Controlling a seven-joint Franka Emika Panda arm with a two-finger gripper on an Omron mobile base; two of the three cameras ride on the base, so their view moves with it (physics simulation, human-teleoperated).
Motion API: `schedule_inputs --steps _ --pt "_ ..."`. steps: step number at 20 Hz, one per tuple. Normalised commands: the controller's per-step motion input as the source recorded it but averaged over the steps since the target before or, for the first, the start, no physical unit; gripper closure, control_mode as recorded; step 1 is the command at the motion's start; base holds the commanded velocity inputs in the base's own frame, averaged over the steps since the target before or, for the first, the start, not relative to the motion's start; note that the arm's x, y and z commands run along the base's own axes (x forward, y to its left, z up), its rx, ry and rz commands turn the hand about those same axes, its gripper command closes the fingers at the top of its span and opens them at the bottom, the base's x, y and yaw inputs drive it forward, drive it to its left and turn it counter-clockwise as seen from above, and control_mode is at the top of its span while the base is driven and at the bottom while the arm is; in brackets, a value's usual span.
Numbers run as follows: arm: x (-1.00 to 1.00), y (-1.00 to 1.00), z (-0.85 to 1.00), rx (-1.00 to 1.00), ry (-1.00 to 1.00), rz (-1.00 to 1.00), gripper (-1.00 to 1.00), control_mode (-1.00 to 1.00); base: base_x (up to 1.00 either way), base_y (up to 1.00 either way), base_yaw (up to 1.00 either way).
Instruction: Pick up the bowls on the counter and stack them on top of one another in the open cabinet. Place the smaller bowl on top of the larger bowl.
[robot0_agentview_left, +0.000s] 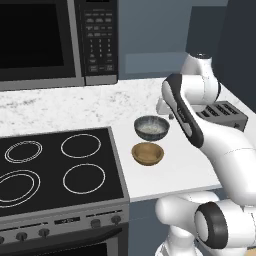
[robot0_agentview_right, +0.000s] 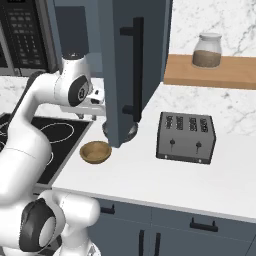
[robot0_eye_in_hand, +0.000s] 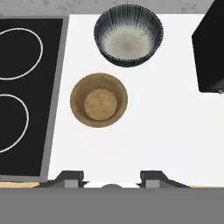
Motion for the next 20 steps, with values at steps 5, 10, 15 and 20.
schedule_inputs --steps 5,10,15,20 --pt "-0.02 -0.03 -0.61 0.00 0.01 -0.09 -1.00 -1.00 0.00 0.00 0.00" --pt "0.24 0.02 -0.91 0.00 0.00 -0.20 -1.00 -1.00 0.00 0.00 0.00" --pt "0.47 0.01 -0.68 0.00 0.00 -0.23 -1.00 -1.00 0.00 0.00 0.00" --pt "0.55 0.06 -0.39 0.03 0.00 -0.16 -1.00 -1.00 0.00 0.00 0.00"
